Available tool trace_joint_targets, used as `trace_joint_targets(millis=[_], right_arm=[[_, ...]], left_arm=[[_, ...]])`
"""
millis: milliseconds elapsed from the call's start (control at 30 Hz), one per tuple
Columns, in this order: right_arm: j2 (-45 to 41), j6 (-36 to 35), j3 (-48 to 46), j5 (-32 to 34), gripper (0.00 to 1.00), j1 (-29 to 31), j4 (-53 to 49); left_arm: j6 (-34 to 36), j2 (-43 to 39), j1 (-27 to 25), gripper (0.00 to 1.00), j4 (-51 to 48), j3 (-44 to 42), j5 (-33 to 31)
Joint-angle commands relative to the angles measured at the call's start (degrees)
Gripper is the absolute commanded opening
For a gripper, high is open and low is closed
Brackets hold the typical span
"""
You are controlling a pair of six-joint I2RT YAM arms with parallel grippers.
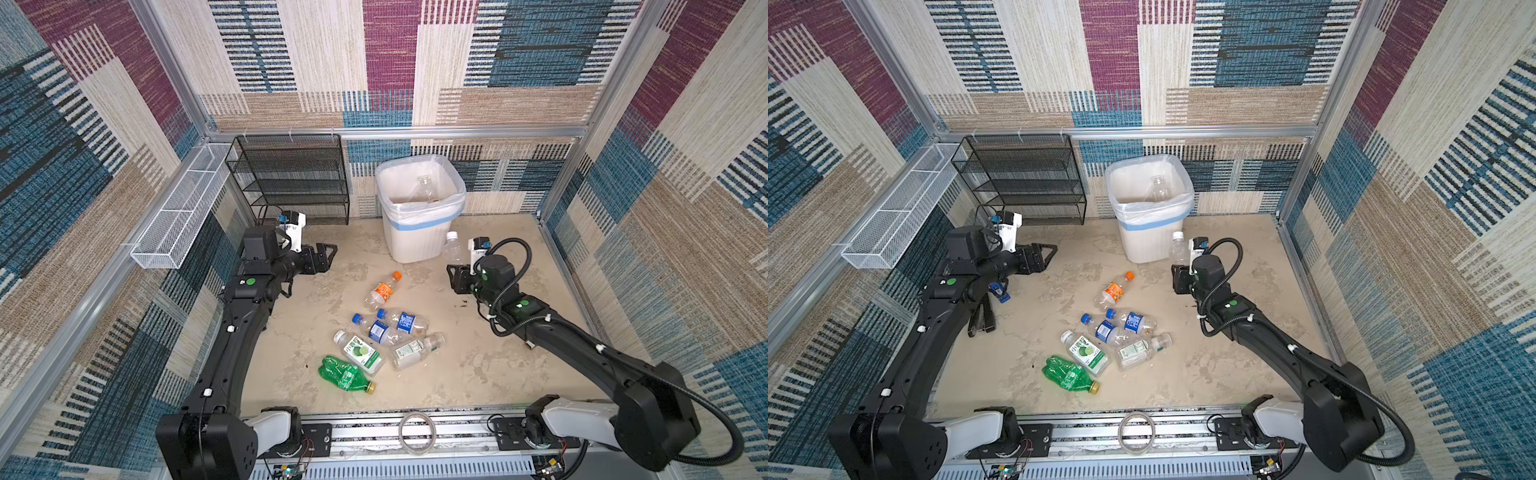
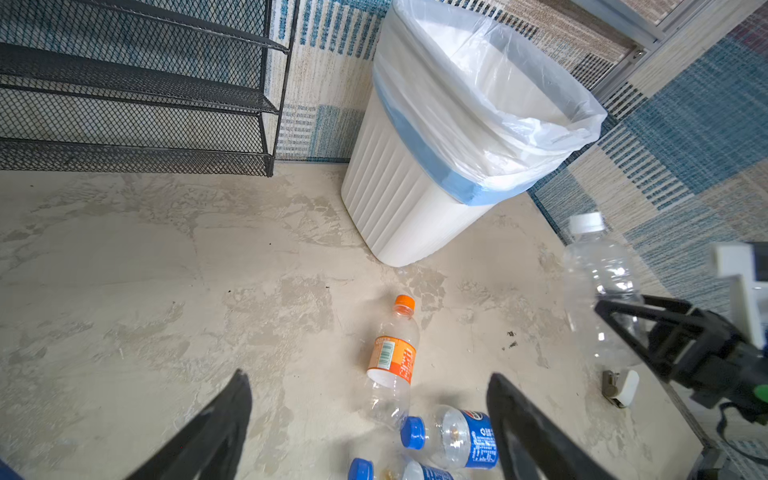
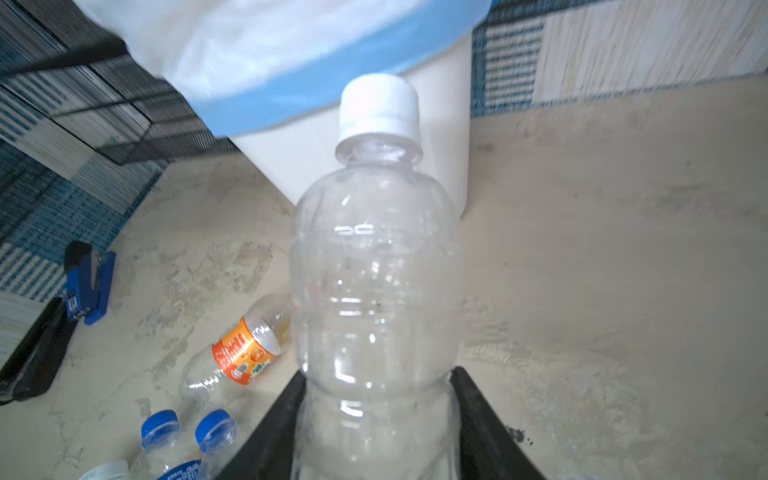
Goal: Throw the plastic bottles in the bin
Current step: 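Lift the clear white-cap bottle over the bin and open the right gripper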
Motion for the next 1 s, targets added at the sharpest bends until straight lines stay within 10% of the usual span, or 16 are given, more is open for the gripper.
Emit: trace_joint_targets(millis=[0, 467, 600, 767, 967], right_arm=[[-6.43, -4.57, -1.12, 4.37, 0.49, -0.32, 8.04], [-23.41, -18.81, -5.58, 9.43, 0.52, -0.41, 37.81], [-9.11, -19.64, 10.50, 8.58, 0.53, -0.35, 32.00], [23.77, -19.16, 54.06, 3.95, 0.59, -0.52, -4.27], [33.33, -15.02, 64.11, -1.18, 0.99, -3.61, -7.22]], left_arm=[[-2.18, -0.93, -0.04, 0.89, 5.69, -1.82, 2.61], [-1.67, -3.24, -3.64, 0.89, 14.93, -7.45, 4.81], [0.68, -4.05, -6.88, 0.89, 14.19, -7.85, 2.54], [3.92, -4.51, -11.15, 0.89, 10.05, -7.22, -2.73], [1.24, -6.29, -12.47, 0.90, 7.56, -9.62, -5.68]])
